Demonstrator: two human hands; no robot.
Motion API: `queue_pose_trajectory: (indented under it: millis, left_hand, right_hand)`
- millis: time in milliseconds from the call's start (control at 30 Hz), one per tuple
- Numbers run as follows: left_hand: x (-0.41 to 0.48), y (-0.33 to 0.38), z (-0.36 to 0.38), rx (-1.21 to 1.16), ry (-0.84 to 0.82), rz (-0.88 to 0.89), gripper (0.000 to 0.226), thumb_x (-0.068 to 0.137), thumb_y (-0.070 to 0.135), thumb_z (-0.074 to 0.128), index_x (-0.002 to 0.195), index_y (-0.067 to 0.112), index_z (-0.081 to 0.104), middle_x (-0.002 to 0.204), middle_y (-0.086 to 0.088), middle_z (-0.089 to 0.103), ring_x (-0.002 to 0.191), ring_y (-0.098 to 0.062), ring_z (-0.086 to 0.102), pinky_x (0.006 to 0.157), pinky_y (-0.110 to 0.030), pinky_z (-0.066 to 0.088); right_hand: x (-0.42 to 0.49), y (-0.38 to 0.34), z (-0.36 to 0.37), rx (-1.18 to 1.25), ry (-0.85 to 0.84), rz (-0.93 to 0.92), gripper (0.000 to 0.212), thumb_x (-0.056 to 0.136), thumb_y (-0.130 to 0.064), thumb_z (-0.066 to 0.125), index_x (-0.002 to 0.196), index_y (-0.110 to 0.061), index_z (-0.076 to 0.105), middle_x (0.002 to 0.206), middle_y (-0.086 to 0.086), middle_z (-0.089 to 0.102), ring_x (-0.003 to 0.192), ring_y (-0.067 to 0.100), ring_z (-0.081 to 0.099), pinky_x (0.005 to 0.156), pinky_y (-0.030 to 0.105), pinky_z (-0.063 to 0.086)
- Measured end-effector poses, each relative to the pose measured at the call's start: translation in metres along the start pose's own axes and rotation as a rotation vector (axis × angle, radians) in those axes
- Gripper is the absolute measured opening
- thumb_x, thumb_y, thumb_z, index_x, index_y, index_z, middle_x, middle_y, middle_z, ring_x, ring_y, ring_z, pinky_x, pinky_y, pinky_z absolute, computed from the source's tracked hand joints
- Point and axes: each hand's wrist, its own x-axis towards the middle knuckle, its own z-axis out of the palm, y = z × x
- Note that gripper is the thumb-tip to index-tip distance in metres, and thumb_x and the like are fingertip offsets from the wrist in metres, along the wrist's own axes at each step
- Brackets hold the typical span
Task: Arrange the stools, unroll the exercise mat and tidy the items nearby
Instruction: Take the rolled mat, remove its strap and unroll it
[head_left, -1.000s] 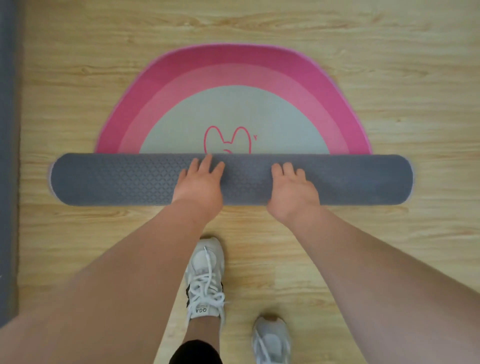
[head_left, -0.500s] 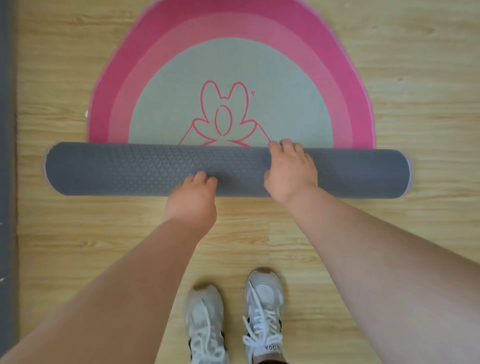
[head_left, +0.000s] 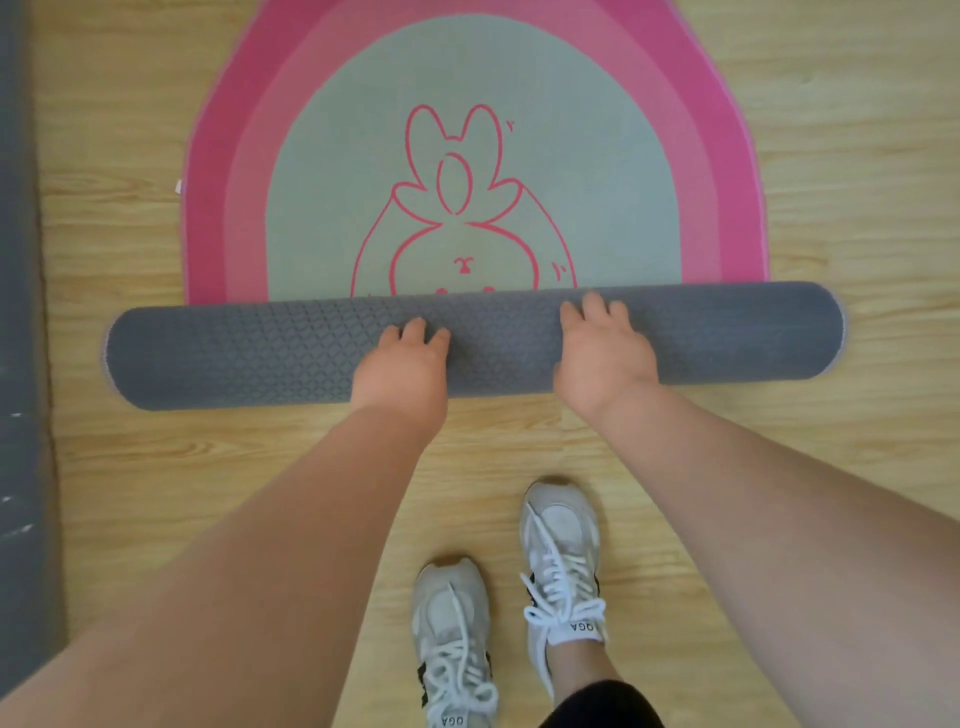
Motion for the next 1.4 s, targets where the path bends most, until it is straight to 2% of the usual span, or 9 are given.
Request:
queue_pose_trajectory:
  millis: [267,400,500,733,867,1067,1133,1233,1400]
  left_hand:
    - [-0.056,0.002,0.019,0.035,0.114,0.077,0.040,0.087,0.009,0.046,0.126,0.016,0.052,0.122,-0.006,0.051,0.112,-0.028,0.049,0.079,-0.037,0.043]
    - [-0.054,0.000,0.028,0.032,0.098,0.077,0.060,0.091,0.016,0.048,0.148,0.018,0.028,0.155,-0.009,0.024,0.139,-0.030,0.026,0.109,-0.041,0.030]
    - [-0.052,-0.004,0.038,0.034,-0.064,0.064,0.062,0.096,0.021,0.046,0.151,0.018,0.020,0.156,-0.007,0.024,0.141,-0.029,0.025,0.113,-0.041,0.028]
    - [-0.103,0.007,0.074,-0.015,-0.025,-0.020,0.046,0.093,0.014,0.047,0.139,0.018,0.038,0.129,-0.008,0.045,0.111,-0.031,0.049,0.082,-0.042,0.047]
    - [-0.127,0.015,0.088,-0.062,-0.126,-0.067,0.053,0.095,0.012,0.041,0.146,0.018,0.028,0.133,-0.010,0.046,0.115,-0.033,0.050,0.085,-0.042,0.045]
    - [-0.164,0.023,0.090,-0.012,-0.105,-0.043,0.040,0.089,0.006,0.042,0.127,0.014,0.051,0.123,-0.008,0.047,0.115,-0.029,0.047,0.082,-0.040,0.045]
    - [-0.167,0.024,0.092,-0.020,-0.040,-0.030,0.047,0.089,0.006,0.042,0.135,0.014,0.044,0.135,-0.010,0.042,0.123,-0.030,0.041,0.090,-0.042,0.043]
    - [-0.162,0.025,0.102,-0.006,-0.123,-0.015,0.061,0.093,0.009,0.038,0.151,0.016,0.019,0.160,-0.009,0.011,0.145,-0.031,0.015,0.114,-0.042,0.024]
    - [-0.177,0.022,0.136,-0.017,-0.332,-0.001,0.061,0.098,0.018,0.037,0.153,0.016,0.011,0.161,-0.006,0.008,0.147,-0.030,0.009,0.117,-0.044,0.020]
  right_hand:
    - [-0.059,-0.002,0.027,0.093,0.166,0.017,0.033,0.082,-0.013,0.057,0.115,-0.012,0.052,0.120,0.010,0.048,0.114,0.029,0.045,0.081,0.037,0.042]
    - [-0.060,0.002,0.037,0.094,0.164,-0.033,0.055,0.083,-0.017,0.058,0.136,-0.014,0.041,0.138,0.008,0.042,0.129,0.028,0.037,0.104,0.037,0.035]
    - [-0.058,0.003,0.046,0.075,-0.017,-0.029,0.067,0.087,-0.021,0.054,0.149,-0.016,0.026,0.149,0.007,0.034,0.138,0.026,0.029,0.114,0.041,0.026]
    - [-0.101,0.002,0.074,-0.041,-0.072,-0.060,0.075,0.087,-0.020,0.054,0.152,-0.015,0.018,0.143,0.005,0.034,0.130,0.027,0.034,0.095,0.040,0.041]
    - [-0.123,-0.001,0.084,-0.035,-0.125,-0.059,0.060,0.087,-0.016,0.052,0.144,-0.012,0.031,0.135,0.008,0.042,0.125,0.029,0.042,0.090,0.040,0.043]
    - [-0.156,-0.013,0.092,-0.011,-0.013,-0.089,0.040,0.084,-0.016,0.054,0.123,-0.012,0.048,0.126,0.010,0.045,0.119,0.028,0.043,0.084,0.037,0.041]
    - [-0.161,-0.011,0.095,0.020,0.026,-0.108,0.043,0.082,-0.014,0.055,0.124,-0.013,0.046,0.128,0.008,0.043,0.121,0.027,0.040,0.089,0.036,0.039]
    - [-0.165,-0.004,0.101,-0.026,-0.085,-0.132,0.064,0.084,-0.018,0.055,0.143,-0.014,0.030,0.148,0.008,0.030,0.138,0.027,0.026,0.110,0.040,0.028]
    - [-0.183,0.005,0.125,-0.041,-0.322,-0.084,0.080,0.089,-0.023,0.054,0.154,-0.015,0.008,0.154,0.007,0.027,0.140,0.028,0.026,0.111,0.043,0.032]
